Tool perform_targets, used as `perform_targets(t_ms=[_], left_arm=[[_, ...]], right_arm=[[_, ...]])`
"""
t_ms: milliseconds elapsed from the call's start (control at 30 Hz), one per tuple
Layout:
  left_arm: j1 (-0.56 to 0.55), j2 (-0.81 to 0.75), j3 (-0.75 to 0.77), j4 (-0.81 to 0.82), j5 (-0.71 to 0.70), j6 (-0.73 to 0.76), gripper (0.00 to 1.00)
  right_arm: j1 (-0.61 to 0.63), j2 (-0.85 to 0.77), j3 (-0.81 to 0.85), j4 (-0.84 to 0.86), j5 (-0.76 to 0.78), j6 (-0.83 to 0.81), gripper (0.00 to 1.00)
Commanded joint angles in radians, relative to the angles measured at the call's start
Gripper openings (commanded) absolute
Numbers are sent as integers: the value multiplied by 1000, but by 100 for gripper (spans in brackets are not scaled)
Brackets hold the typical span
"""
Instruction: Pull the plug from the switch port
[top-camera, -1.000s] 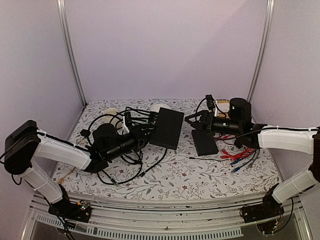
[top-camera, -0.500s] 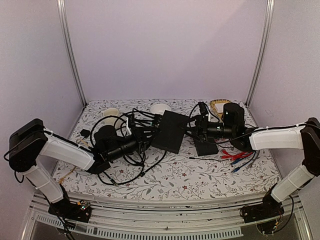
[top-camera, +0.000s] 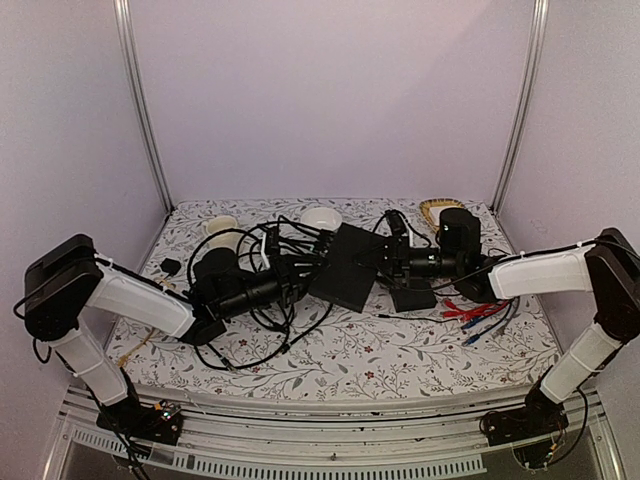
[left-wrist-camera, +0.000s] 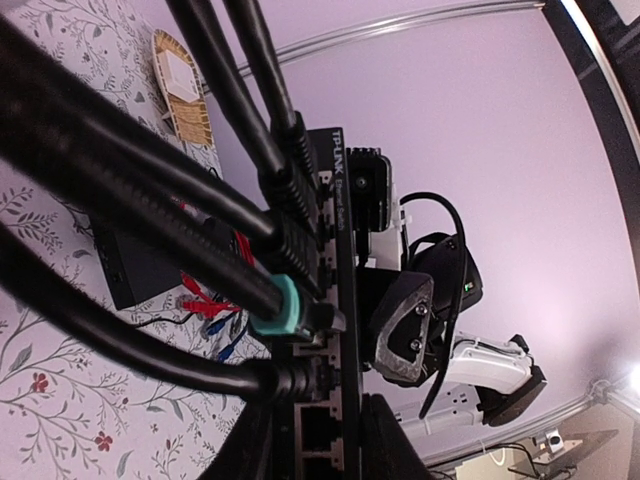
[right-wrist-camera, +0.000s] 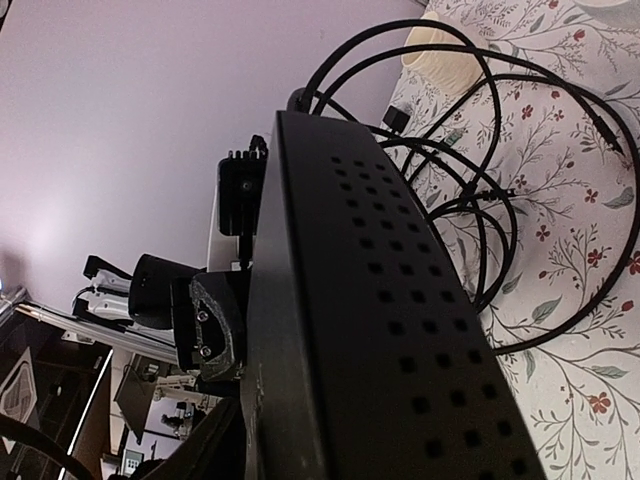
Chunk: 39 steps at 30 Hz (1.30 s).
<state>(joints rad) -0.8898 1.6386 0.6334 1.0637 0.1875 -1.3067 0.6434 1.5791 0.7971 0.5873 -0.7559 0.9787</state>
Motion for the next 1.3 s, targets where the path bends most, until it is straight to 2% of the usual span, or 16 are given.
perform_targets(t_ms=[0,167,433,533,667,933,1267], left_arm=[[6,11,51,146,60,10,0],[7,12,31,158,62,17,0],[15,56,8,263,96,-14,0],[16,63,-18,313,77,-36,0],[13,65,-71,398,17,-65,21],[-8,96,-117,534,-78,-83,41],[-19,144,-103,577,-60,-88,43]], right_arm=[[7,25,34,67,-42,19,55],[7,41,25,110,-66,45,42],[7,62,-55,286,-92,156,4],[7,66,-85,352,-92,196,2],[7,65,-125,449,-71,253,2],[16,54,-150,510,-35,298,2],[28,48,-150,501,-14,301,2]])
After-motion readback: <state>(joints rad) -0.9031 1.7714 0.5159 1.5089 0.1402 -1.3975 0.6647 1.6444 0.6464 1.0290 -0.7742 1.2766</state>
